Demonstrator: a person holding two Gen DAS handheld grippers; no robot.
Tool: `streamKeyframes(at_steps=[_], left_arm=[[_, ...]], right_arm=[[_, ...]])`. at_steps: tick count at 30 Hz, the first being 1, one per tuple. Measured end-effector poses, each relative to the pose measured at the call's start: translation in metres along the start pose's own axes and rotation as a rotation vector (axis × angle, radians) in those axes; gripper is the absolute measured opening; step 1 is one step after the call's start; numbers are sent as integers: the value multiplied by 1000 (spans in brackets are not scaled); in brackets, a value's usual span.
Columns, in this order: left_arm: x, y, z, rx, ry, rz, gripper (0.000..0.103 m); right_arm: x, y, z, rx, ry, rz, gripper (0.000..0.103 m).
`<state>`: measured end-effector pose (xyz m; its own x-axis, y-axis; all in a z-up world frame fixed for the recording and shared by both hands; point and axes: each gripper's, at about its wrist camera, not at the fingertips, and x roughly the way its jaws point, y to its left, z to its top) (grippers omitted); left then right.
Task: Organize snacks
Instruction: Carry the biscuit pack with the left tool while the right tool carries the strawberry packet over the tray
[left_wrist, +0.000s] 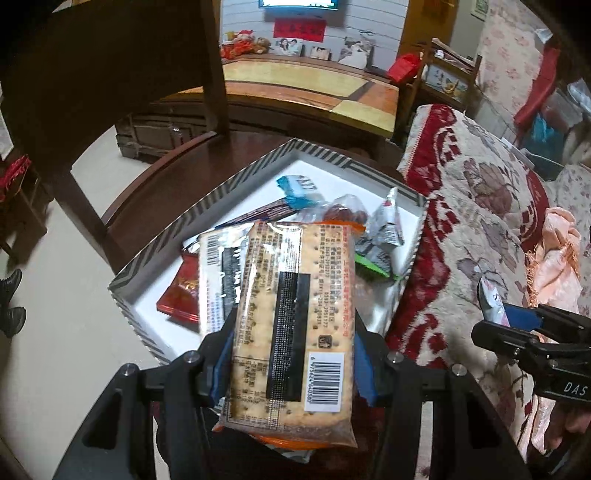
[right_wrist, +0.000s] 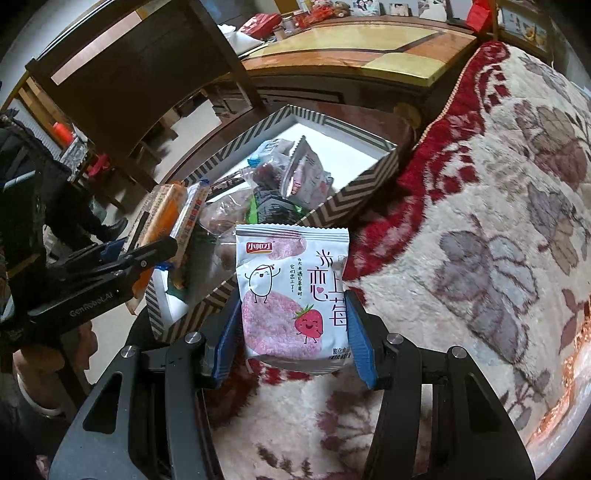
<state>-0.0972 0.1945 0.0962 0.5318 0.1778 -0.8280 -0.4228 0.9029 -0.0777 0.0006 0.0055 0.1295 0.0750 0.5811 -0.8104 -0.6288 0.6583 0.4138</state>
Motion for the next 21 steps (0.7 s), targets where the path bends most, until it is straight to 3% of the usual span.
streamKeyframes(at_steps=[21], left_arm=[[26, 33, 5, -56, 47, 34, 56]], right_arm=[[48, 35, 50, -67, 34, 28, 52]])
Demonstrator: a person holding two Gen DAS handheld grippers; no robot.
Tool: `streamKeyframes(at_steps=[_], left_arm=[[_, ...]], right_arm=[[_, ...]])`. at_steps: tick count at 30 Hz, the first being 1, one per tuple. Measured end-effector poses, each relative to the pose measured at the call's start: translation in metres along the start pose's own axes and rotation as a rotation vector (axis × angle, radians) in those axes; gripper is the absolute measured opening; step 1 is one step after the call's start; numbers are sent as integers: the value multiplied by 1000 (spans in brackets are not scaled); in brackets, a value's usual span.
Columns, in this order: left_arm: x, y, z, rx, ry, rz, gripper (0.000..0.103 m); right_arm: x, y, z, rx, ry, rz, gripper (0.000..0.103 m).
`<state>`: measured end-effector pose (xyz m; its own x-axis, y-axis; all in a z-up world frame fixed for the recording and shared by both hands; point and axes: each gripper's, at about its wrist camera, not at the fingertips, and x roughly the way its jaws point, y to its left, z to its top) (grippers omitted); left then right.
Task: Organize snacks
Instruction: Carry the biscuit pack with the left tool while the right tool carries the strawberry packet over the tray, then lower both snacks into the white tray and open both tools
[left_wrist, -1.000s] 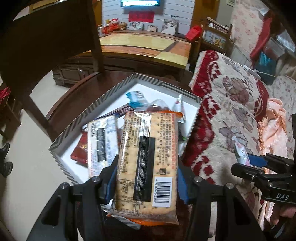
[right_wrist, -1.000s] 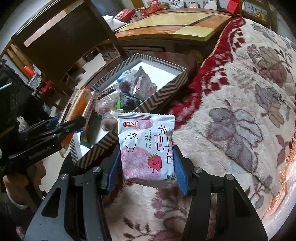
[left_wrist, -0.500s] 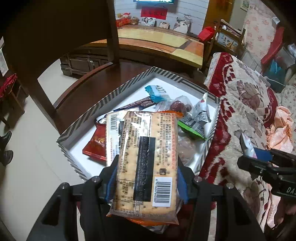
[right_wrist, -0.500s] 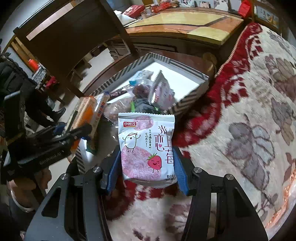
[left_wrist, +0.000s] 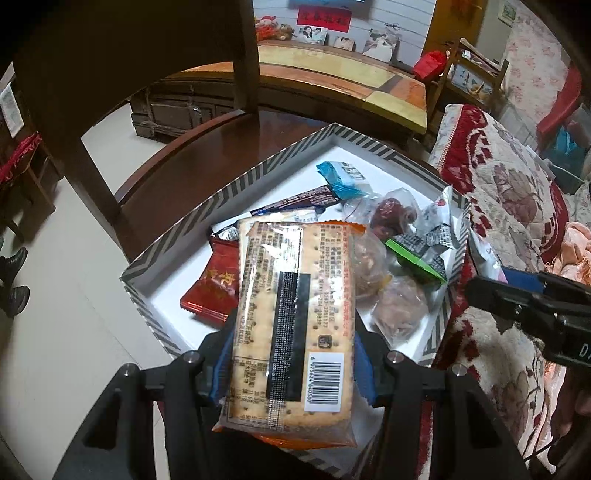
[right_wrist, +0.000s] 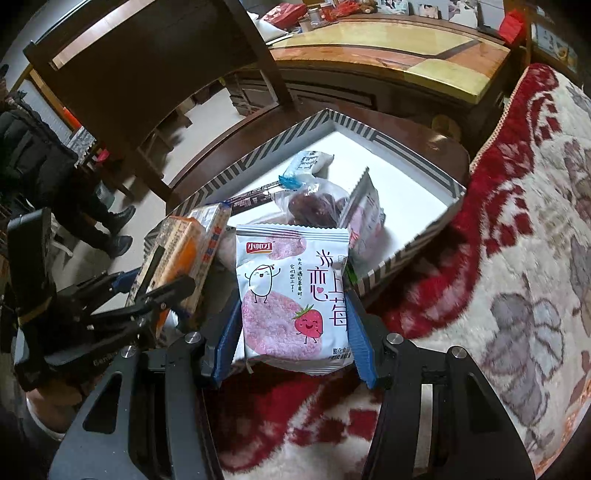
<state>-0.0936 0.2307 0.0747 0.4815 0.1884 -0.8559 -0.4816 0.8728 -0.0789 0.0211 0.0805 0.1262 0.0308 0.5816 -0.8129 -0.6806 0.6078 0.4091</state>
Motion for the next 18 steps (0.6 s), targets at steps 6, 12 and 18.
streamKeyframes(at_steps=[6, 12, 18], left_arm=[[4, 0, 4, 5, -1, 14, 56], [6, -2, 7, 12, -8, 27, 56], [9, -2, 11, 14, -14, 33, 56]], right_arm=[[12, 6, 10, -19, 11, 11, 52], [22, 9, 15, -31, 24, -6, 52], [34, 11, 23, -47, 36, -53, 52]])
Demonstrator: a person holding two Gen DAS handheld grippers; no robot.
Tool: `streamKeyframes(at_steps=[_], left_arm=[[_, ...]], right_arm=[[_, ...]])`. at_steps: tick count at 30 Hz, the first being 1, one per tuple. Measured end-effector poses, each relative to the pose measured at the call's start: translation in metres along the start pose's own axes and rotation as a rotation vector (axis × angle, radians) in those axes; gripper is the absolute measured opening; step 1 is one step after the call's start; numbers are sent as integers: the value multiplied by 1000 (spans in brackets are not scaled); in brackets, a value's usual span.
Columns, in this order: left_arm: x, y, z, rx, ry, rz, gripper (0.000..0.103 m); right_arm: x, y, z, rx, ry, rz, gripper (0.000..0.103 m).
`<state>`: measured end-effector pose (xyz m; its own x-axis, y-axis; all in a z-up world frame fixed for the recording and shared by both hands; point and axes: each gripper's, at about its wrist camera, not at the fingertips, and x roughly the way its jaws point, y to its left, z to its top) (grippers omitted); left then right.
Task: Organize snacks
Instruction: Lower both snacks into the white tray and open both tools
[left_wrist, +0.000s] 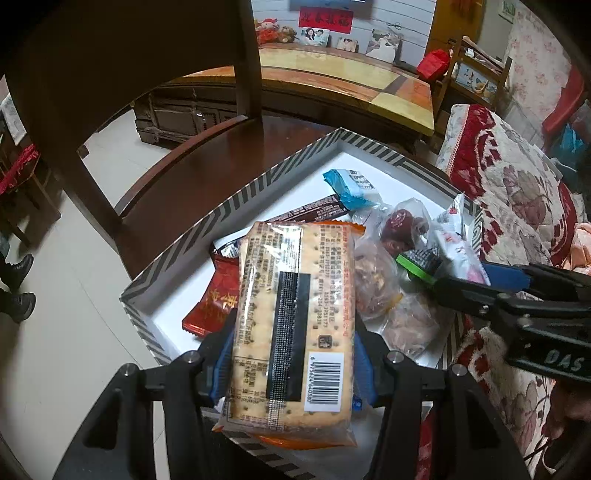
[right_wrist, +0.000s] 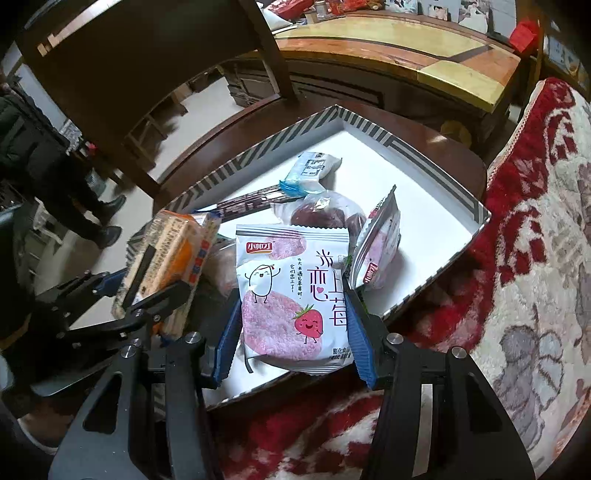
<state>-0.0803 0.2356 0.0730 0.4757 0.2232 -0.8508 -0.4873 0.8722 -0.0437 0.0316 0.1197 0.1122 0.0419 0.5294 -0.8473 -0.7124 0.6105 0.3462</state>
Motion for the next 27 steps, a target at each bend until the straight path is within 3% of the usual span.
streamKeyframes(at_steps=[7, 18, 23, 27], left_arm=[[5, 1, 4, -3, -6, 13, 56], [9, 1, 4, -29, -13, 31, 59], [7, -3, 1, -11, -21, 59, 68], [-6, -6, -2, 4, -65, 63, 85]], right_arm=[[19, 9, 5, -48, 29, -68, 52], [19, 11, 4, -32, 28, -53, 56], [4, 9, 0, 8, -7, -12, 57], [-12, 9, -9, 12, -41, -22, 57]])
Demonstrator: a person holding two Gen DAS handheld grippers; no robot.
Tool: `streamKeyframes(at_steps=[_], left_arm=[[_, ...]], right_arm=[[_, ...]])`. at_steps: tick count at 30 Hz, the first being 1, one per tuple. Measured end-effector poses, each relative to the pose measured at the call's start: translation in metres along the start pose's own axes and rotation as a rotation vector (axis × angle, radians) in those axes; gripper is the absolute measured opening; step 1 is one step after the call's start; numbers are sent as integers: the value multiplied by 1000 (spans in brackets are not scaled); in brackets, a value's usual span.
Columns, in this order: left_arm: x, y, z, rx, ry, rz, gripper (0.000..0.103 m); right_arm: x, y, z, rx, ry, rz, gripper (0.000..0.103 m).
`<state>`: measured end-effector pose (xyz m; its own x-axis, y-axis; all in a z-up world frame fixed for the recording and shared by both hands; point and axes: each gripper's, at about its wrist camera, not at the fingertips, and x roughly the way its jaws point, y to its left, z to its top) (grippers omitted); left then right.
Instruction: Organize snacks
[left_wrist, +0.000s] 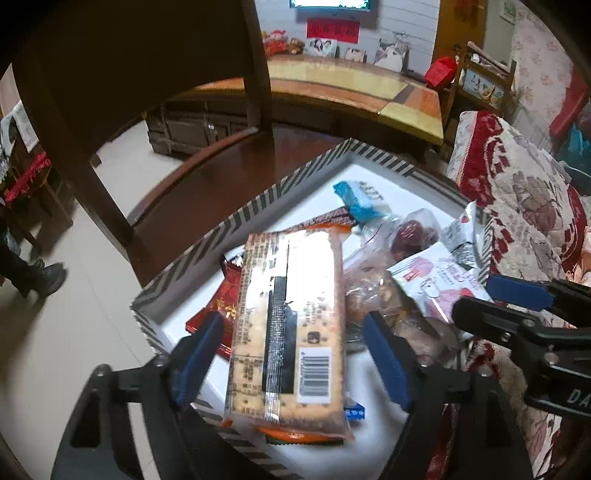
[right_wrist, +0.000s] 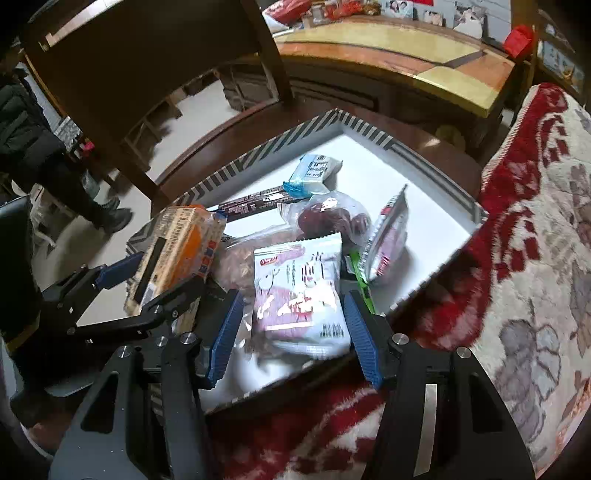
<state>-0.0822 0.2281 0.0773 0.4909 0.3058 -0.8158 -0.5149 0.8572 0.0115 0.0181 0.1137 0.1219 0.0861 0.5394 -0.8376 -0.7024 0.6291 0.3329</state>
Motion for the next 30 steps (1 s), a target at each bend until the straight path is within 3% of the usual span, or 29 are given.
streamKeyframes(at_steps=[12, 30], left_arm=[[-49, -18, -6, 22, -90, -6, 97], [-82, -49, -24, 78, -94, -17, 97]], right_arm=[[-57, -29, -58, 108, -101, -30, 57], [-88, -24, -94, 84, -127, -23, 57]])
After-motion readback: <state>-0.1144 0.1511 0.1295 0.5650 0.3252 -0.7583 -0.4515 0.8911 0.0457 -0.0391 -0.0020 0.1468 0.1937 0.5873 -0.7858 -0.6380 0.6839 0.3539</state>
